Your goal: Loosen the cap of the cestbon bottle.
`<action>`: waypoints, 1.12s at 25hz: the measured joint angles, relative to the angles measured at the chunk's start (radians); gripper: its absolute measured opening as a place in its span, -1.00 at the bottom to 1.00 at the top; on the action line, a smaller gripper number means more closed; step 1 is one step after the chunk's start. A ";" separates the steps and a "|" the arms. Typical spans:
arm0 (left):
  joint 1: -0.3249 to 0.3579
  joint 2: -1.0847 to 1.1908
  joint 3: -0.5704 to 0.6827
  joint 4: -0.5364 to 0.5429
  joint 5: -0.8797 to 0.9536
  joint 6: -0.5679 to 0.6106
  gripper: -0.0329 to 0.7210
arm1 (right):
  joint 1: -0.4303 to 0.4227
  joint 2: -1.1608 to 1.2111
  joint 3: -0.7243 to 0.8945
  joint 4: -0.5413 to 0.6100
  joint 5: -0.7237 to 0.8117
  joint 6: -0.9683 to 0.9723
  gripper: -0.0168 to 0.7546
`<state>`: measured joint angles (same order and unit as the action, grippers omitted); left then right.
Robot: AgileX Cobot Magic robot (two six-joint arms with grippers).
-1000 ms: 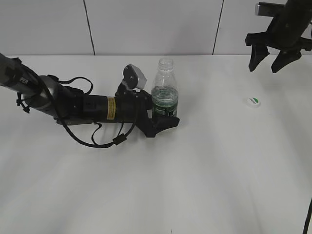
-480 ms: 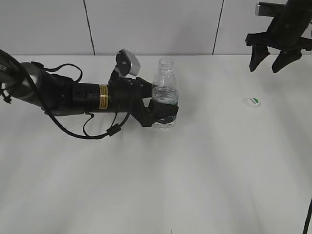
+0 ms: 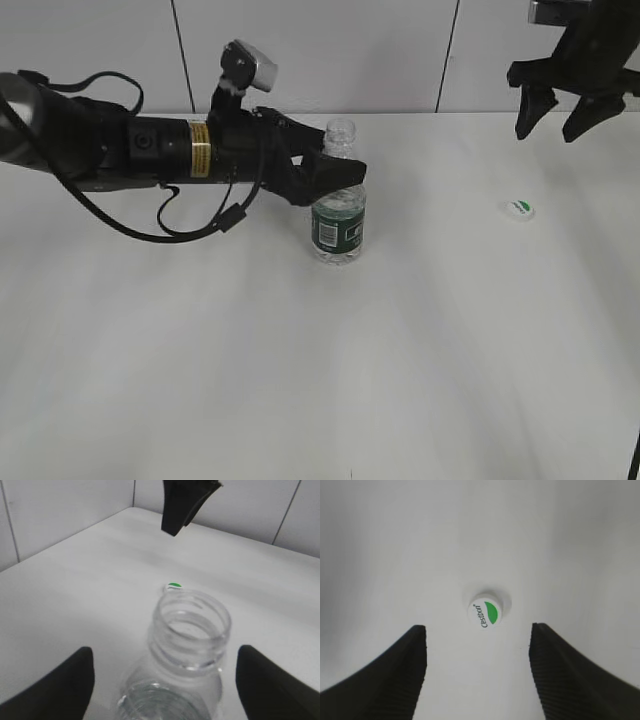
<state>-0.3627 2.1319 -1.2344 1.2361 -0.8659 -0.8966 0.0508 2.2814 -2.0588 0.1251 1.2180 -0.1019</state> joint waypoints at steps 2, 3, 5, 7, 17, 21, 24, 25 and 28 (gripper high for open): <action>0.000 -0.029 0.000 0.016 0.063 -0.047 0.50 | 0.000 -0.025 0.000 -0.003 0.001 0.001 0.31; 0.000 -0.047 0.000 0.027 0.089 -0.076 0.50 | 0.000 -0.040 0.000 -0.004 0.001 0.002 0.31; 0.000 -0.087 0.000 0.050 0.146 -0.136 0.50 | 0.000 -0.067 0.000 -0.005 0.001 0.002 0.31; 0.000 -0.127 0.000 0.074 0.203 -0.198 0.50 | 0.000 -0.094 0.000 -0.005 0.001 0.002 0.31; 0.068 -0.280 0.002 0.206 0.342 -0.502 0.50 | 0.027 -0.305 0.079 -0.006 0.002 0.003 0.31; 0.070 -0.292 0.002 0.211 0.341 -0.514 0.50 | 0.030 -0.388 0.170 -0.012 0.002 0.003 0.31; 0.073 -0.292 0.002 0.213 0.347 -0.535 0.50 | 0.030 -0.445 0.250 -0.017 0.002 0.003 0.31; 0.078 -0.292 0.002 0.218 0.347 -0.558 0.50 | 0.030 -0.469 0.283 -0.018 0.002 0.004 0.31; 0.098 -0.292 0.002 0.264 0.346 -0.649 0.50 | 0.030 -0.540 0.379 -0.018 0.002 0.003 0.31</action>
<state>-0.2651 1.8396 -1.2321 1.5003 -0.5201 -1.5458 0.0807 1.7412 -1.6795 0.1071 1.2198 -0.0988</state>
